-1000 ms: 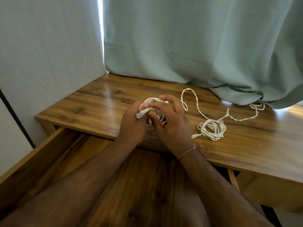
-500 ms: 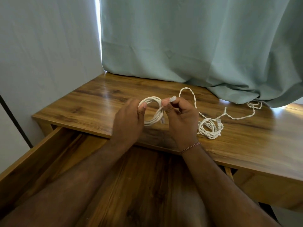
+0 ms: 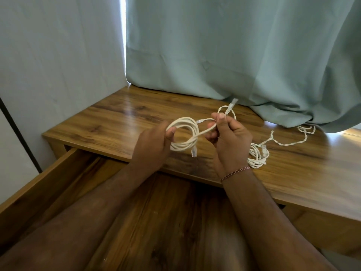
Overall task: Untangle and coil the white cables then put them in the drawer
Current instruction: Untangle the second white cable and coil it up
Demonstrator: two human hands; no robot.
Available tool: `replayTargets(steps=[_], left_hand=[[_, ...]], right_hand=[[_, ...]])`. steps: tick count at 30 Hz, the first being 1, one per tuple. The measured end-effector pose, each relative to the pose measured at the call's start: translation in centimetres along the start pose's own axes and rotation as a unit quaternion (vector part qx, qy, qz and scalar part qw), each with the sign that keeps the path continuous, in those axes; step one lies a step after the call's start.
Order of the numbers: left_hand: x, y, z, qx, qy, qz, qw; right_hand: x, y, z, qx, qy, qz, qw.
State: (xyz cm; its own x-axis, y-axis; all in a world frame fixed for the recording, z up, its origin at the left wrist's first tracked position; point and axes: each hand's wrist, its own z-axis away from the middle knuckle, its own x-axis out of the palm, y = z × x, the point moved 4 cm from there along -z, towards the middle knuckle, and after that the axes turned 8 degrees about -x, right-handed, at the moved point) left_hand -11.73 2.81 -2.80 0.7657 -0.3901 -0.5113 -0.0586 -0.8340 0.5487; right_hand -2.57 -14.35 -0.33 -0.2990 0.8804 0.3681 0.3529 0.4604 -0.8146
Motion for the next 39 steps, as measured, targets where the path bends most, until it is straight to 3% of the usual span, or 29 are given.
replayTargets(steps=[5,9,13,22,30,36,39], left_hand=[[0.6,1.8,1.1,0.034,-0.006,0.048,0.998],[0.0,2.1,0.8,0.037,0.02,0.076,0.996],[-0.3,1.8,0.5,0.027,0.044,0.058,0.997],[0.1,1.1,0.4,-0.009,0.049,-0.019,0.999],[0.2,0.5,0.3,-0.006,0.047,-0.041,0.998],[-0.1,-1.2,-0.1,-0.034,0.047,-0.103,0.993],[0.0,-1.8,0.0,-0.048,0.038,-0.116,0.991]], right_hand=[[-1.1,1.9,-0.9,0.11,-0.029,0.132,0.985],[-0.7,2.2,-1.6,0.152,-0.161,0.21,0.952],[-0.7,2.3,-0.8,0.221,-0.269,0.179,0.92],[0.6,2.4,0.6,0.201,-0.292,0.062,0.933],[2.2,3.1,2.3,0.279,-0.261,-0.088,0.92],[2.9,2.1,1.7,0.188,-0.239,0.045,0.952],[3.0,2.1,1.9,0.191,-0.231,0.082,0.95]])
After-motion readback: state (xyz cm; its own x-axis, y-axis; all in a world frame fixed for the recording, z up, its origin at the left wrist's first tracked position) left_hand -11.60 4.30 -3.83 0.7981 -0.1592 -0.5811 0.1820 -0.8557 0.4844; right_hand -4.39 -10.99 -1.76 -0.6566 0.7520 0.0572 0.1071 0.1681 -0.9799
